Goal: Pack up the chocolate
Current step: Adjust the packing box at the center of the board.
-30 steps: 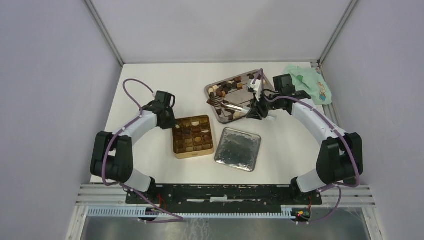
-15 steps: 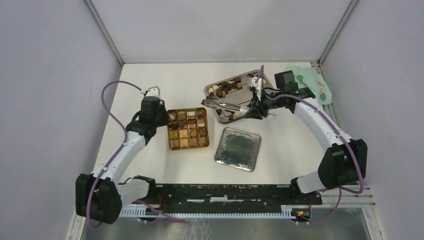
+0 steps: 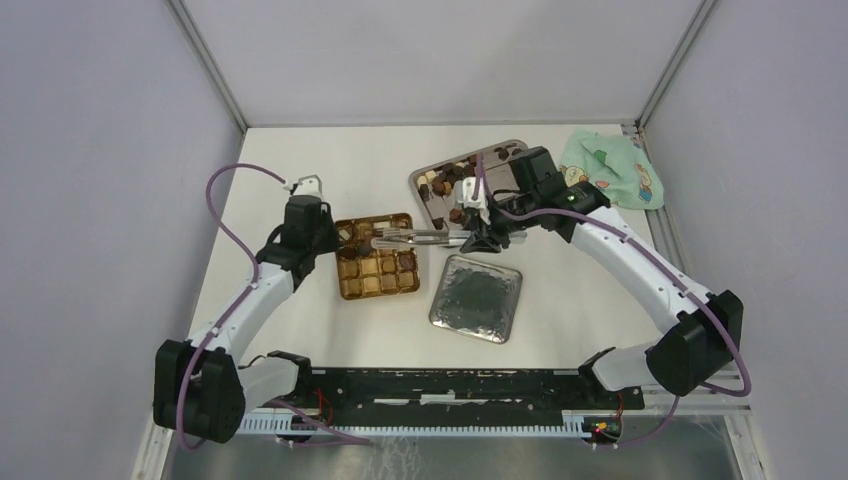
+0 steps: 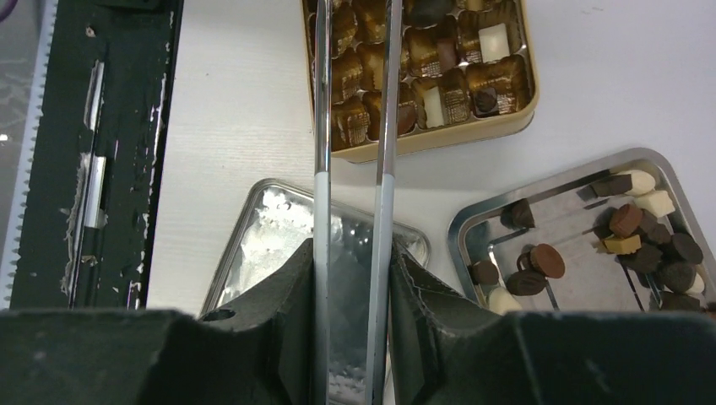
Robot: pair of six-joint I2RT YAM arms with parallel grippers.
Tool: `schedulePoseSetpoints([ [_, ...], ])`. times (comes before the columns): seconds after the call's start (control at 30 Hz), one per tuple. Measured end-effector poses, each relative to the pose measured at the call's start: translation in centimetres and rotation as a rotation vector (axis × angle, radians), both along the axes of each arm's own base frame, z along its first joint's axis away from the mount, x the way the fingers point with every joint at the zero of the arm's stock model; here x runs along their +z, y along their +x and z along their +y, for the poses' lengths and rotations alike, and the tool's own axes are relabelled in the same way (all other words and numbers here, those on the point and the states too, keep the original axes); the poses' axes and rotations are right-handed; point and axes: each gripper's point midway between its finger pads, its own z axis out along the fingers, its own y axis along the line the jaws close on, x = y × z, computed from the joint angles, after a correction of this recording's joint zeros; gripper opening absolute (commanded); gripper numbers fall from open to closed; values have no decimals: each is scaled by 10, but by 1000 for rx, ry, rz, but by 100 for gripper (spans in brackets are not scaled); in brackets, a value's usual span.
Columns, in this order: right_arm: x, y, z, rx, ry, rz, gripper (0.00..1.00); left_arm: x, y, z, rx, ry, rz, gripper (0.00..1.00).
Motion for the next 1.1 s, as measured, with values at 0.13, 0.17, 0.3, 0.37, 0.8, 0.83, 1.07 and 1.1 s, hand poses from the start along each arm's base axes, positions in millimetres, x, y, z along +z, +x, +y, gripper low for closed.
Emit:
schedulePoseSetpoints([
  [0.13, -19, -12, 11, 29, -74, -18, 0, -30, 2, -3, -8, 12, 107, 2],
  [0.17, -24, -12, 12, 30, -95, -19, 0, -37, 2, -5, -11, 7, 133, 2],
  [0.3, -52, -8, 15, 21, -182, -2, 0, -67, -3, -10, -18, -4, 239, 2],
  [0.37, -66, -6, 16, 17, -224, 10, 0, -78, -6, -11, -19, -6, 277, 2],
  [0.8, -119, -10, 25, 43, -375, 67, 3, -75, 1, -15, -18, -21, 294, 50],
  [0.83, -119, -10, 26, 43, -379, 64, 3, -72, 1, -15, -17, -21, 291, 53],
  [1.07, -114, -4, 30, 29, -374, 52, 7, -28, -6, -10, 6, -41, 186, 66],
  [1.1, -113, -4, 30, 27, -375, 51, 10, -20, -7, -9, 9, -47, 165, 69],
])
